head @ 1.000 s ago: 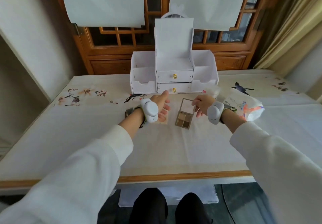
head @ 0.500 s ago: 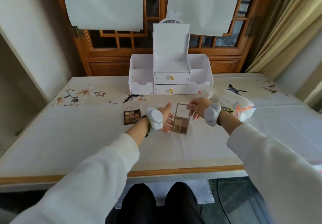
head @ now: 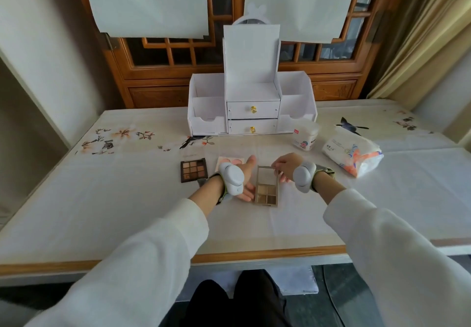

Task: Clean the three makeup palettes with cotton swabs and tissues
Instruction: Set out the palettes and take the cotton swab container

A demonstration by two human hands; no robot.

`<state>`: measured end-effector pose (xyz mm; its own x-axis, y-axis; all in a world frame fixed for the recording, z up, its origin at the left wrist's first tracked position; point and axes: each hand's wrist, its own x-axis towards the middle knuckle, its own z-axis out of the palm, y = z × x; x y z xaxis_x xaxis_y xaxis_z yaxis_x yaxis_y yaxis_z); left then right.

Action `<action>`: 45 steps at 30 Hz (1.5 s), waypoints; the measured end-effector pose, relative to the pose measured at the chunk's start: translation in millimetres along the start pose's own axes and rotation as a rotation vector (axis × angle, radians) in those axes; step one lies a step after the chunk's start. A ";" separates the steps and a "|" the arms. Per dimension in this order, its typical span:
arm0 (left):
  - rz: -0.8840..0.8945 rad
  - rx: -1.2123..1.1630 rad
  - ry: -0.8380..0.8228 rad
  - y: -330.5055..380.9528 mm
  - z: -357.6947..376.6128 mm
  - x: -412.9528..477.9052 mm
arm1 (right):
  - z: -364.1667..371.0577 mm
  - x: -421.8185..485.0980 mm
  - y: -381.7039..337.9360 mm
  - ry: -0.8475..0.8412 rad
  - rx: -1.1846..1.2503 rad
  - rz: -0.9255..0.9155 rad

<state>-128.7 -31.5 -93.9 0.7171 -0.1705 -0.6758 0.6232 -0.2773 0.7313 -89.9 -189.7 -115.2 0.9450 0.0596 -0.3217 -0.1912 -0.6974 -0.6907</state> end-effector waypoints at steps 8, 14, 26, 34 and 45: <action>0.131 0.240 0.126 35.7 1.3 3.4 | -44.4 5.7 -0.8 0.520 -0.145 -0.214; 0.256 0.157 0.115 55.9 10.1 17.0 | -81.7 29.4 0.0 0.603 -0.387 -0.038; 0.365 0.255 0.128 58.2 3.2 48.7 | -87.1 56.4 16.6 0.504 -0.291 0.091; 0.405 0.295 0.172 47.9 -13.8 35.5 | -75.8 35.2 -4.9 0.548 -0.273 -0.046; 0.630 0.396 0.269 25.8 -50.2 -12.1 | -24.7 -32.6 -74.6 0.218 -0.242 -0.417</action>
<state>-105.7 10.8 -62.2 0.9804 -0.1868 -0.0626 -0.0468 -0.5294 0.8471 -99.9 -157.2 -37.2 0.9659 0.2352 0.1083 0.2551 -0.7927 -0.5536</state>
